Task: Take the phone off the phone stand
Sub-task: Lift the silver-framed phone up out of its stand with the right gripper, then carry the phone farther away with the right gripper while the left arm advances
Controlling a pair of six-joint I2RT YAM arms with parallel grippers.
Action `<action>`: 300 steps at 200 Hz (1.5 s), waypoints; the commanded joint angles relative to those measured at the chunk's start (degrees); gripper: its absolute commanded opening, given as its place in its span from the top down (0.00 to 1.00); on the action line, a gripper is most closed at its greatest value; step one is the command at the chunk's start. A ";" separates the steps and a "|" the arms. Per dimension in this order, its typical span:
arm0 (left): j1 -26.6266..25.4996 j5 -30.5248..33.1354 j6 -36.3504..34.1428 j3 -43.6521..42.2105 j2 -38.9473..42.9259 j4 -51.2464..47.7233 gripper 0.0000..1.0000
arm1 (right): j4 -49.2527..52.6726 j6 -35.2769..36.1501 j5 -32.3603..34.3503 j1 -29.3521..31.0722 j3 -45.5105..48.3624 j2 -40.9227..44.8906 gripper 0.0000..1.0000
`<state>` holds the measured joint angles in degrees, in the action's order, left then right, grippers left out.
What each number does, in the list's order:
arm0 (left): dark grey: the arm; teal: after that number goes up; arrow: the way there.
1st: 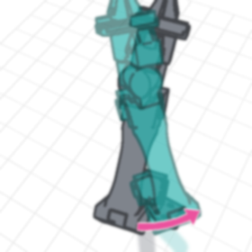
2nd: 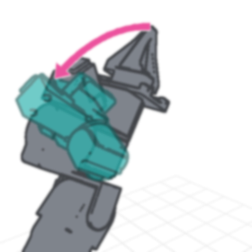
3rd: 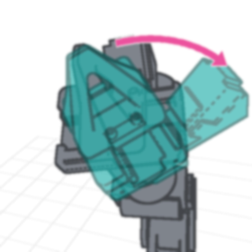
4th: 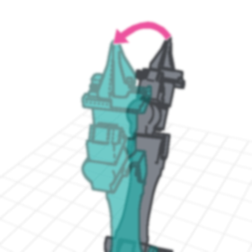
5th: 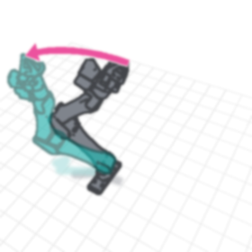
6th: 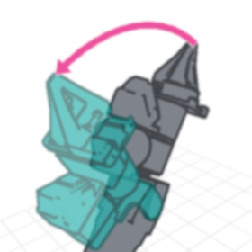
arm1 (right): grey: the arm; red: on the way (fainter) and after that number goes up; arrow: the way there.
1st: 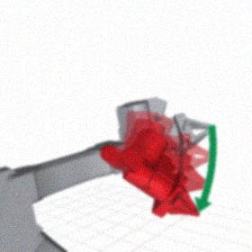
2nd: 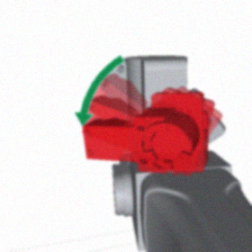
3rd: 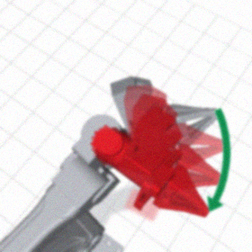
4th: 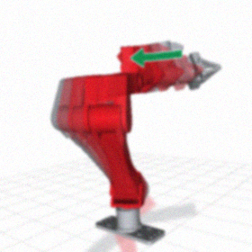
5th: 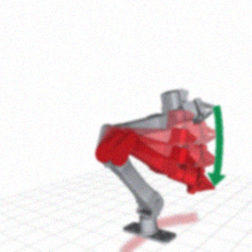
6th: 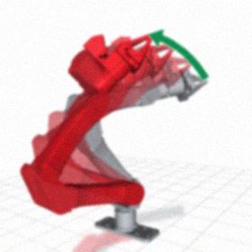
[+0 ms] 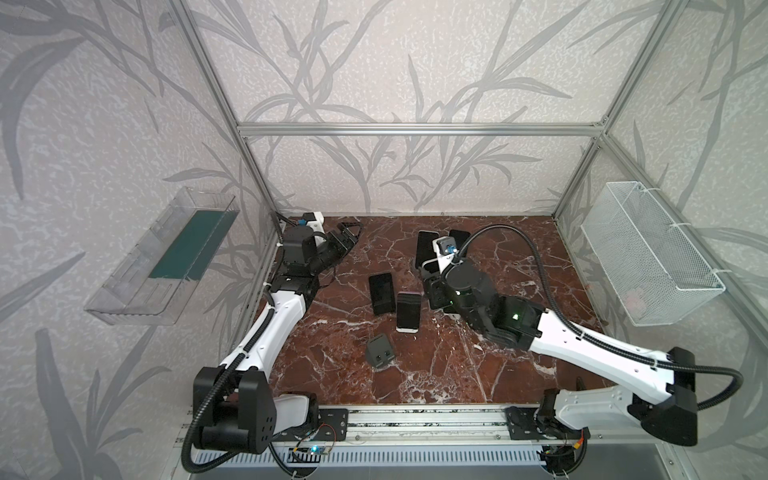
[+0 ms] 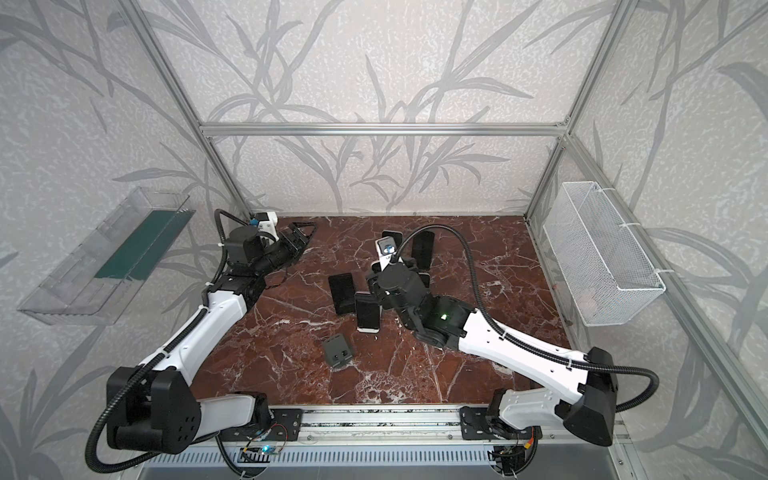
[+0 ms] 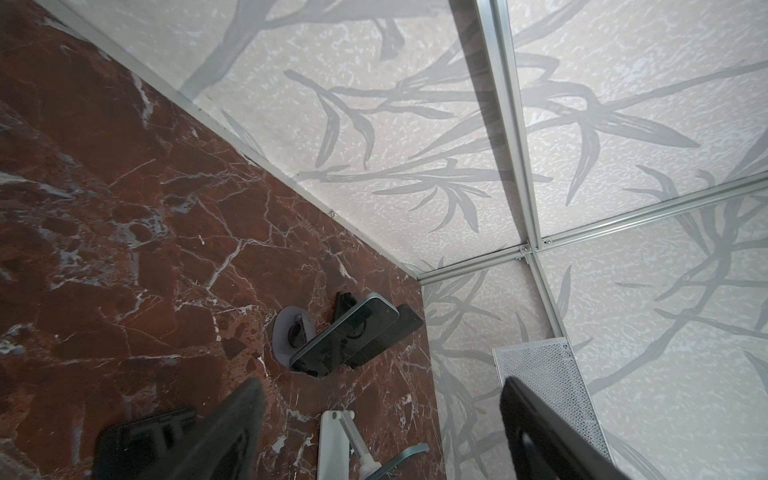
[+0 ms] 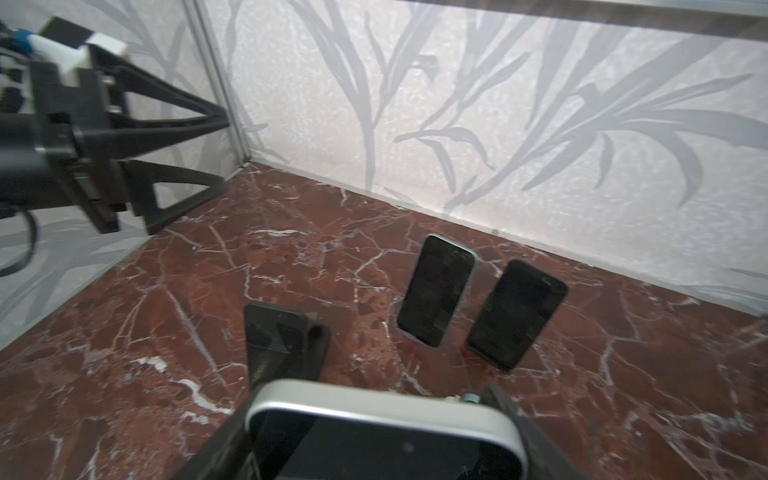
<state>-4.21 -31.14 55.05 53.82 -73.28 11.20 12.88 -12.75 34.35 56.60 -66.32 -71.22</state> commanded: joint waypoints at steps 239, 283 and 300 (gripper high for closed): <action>-17.55 0.91 -14.35 2.83 2.06 -5.32 0.08 | -10.93 10.12 -24.10 -46.16 7.93 -9.34 0.34; -15.10 2.65 -15.13 2.75 3.22 -6.20 0.08 | -8.02 11.49 -29.76 -50.49 2.72 -16.21 0.34; -14.37 2.59 -14.73 2.43 2.97 -5.64 0.08 | -5.77 12.23 -31.84 -52.16 -0.54 -20.27 0.33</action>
<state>-19.53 -29.85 41.19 55.55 -71.72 5.34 6.70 -2.52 6.76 6.72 -61.58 -87.72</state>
